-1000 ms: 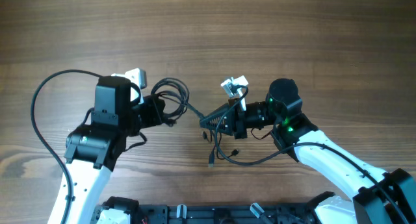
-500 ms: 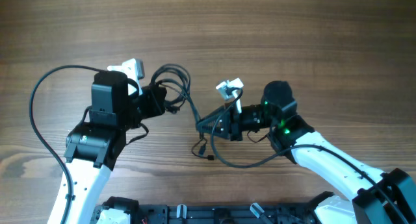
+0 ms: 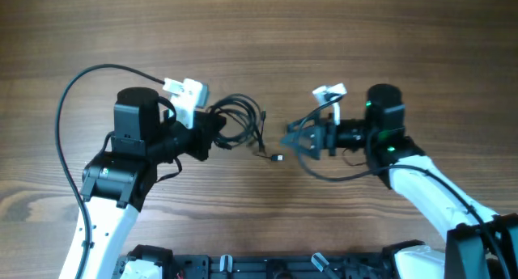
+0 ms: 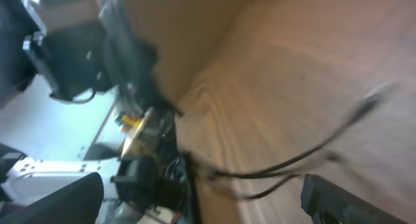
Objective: Untangle cables
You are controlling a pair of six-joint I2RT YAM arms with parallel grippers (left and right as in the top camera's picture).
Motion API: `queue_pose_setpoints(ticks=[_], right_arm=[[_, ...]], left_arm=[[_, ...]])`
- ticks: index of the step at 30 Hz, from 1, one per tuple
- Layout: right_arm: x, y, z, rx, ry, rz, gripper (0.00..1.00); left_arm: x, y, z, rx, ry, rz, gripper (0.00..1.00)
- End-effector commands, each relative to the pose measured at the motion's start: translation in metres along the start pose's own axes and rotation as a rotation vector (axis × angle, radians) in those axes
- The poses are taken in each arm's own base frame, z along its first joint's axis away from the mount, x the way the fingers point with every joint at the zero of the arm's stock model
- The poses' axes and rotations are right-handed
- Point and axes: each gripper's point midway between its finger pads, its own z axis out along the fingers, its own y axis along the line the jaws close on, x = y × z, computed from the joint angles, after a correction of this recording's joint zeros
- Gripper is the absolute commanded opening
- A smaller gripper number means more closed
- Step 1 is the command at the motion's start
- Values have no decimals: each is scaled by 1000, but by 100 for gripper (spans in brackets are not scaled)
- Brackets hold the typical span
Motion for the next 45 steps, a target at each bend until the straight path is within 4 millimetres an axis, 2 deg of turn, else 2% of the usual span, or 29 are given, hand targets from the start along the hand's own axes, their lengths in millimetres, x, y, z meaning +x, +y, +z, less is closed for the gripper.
queue_pose_setpoints(ticks=[1, 4, 6, 7, 12, 15, 19, 21, 23, 25, 29, 30, 31, 32, 33, 34, 35, 36, 38, 40, 42, 45], right_arm=[[1, 16, -3, -94, 26, -92, 99], [2, 30, 4, -148, 46, -150, 98], [-1, 32, 5, -150, 39, -173, 90], [-4, 33, 5, -148, 33, -152, 83], [-5, 37, 9, -152, 36, -95, 66], [-2, 39, 17, -147, 44, -85, 64], [1, 41, 29, -130, 44, -88, 45], [4, 43, 35, -133, 53, -91, 28], [5, 44, 36, -136, 57, -91, 15], [4, 43, 36, -127, 50, -90, 4], [4, 43, 36, -124, 51, -50, 5], [4, 43, 36, -124, 51, -42, 5], [4, 43, 36, -124, 51, -42, 5], [4, 43, 36, -124, 51, -42, 5], [4, 43, 36, -123, 51, -42, 5], [4, 43, 36, -123, 51, -42, 5], [4, 43, 36, -123, 51, -42, 5], [3, 42, 36, -121, 49, -42, 5], [1, 39, 37, -105, 36, -38, 5], [-2, 36, 37, -84, 19, -21, 4], [-6, 31, 38, -56, -4, 26, 5], [-20, 16, 37, 30, -88, 117, 4]], left_arm=[[0, -25, 1, 173, -2, 163, 4], [12, -31, 17, 211, 65, 148, 4], [20, -37, 27, 240, 105, 150, 4], [26, -40, 34, 257, 133, 147, 4], [39, -46, 47, 289, 193, 140, 4], [43, -55, 50, 312, 211, 154, 9], [47, -63, 52, 330, 222, 169, 9], [46, -61, 52, 320, 222, 171, 9], [47, -56, 54, 290, 225, 173, 4], [47, -54, 54, 275, 226, 172, 4], [42, -49, 50, 252, 205, 172, 4], [37, -44, 45, 237, 184, 168, 9], [33, -41, 42, 225, 166, 165, 20], [26, -36, 35, 205, 138, 152, 38], [19, -31, 27, 182, 107, 124, 50], [13, -27, 19, 160, 77, 99, 57], [7, -23, 11, 139, 47, 74, 74], [2, -19, 4, 120, 20, 52, 100], [-4, -17, -7, 99, -18, -18, 100], [-2, -23, -12, 119, -13, -96, 100], [6, -30, -14, 158, 23, -158, 100], [18, -28, -10, 155, 78, -216, 100]])
